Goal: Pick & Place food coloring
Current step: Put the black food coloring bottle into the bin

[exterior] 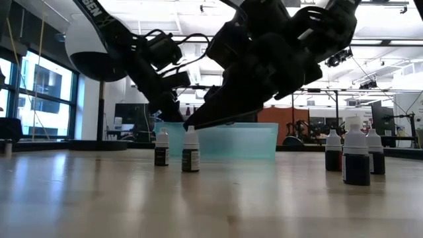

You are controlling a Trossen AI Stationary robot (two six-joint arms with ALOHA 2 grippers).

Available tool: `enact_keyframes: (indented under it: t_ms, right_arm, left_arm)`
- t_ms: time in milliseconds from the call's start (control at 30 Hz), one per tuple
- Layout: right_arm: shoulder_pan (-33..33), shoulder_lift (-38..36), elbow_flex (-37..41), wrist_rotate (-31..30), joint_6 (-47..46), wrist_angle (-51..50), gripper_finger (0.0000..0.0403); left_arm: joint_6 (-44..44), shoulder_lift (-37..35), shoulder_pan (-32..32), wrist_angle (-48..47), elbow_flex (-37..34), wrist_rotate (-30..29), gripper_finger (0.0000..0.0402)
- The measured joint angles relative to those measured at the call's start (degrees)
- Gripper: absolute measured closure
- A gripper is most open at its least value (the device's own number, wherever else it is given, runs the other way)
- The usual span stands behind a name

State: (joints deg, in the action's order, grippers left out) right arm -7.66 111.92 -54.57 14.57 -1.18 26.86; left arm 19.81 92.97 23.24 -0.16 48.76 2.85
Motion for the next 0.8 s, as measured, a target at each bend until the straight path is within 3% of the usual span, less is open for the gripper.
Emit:
enact_keyframes:
  t_ms: [167, 333, 800]
  right_arm:
    - [0.0, 0.0, 0.0, 2.0, -1.8, 0.1, 0.0263]
    - [0.0, 0.0, 0.0, 3.0, -2.7, 0.4, 0.0263]
    - [-1.3, 5.2, -1.1, 2.5, -4.5, 5.5, 0.0263]
  left_arm:
    - [1.4, -0.1, 0.0, 0.5, 0.1, -2.5, 0.0216]
    - [2.5, -2.4, 0.0, 0.1, 0.1, -8.2, 0.0212]
    - [2.5, -5.8, 0.0, 0.1, 0.1, -8.4, 0.0211]
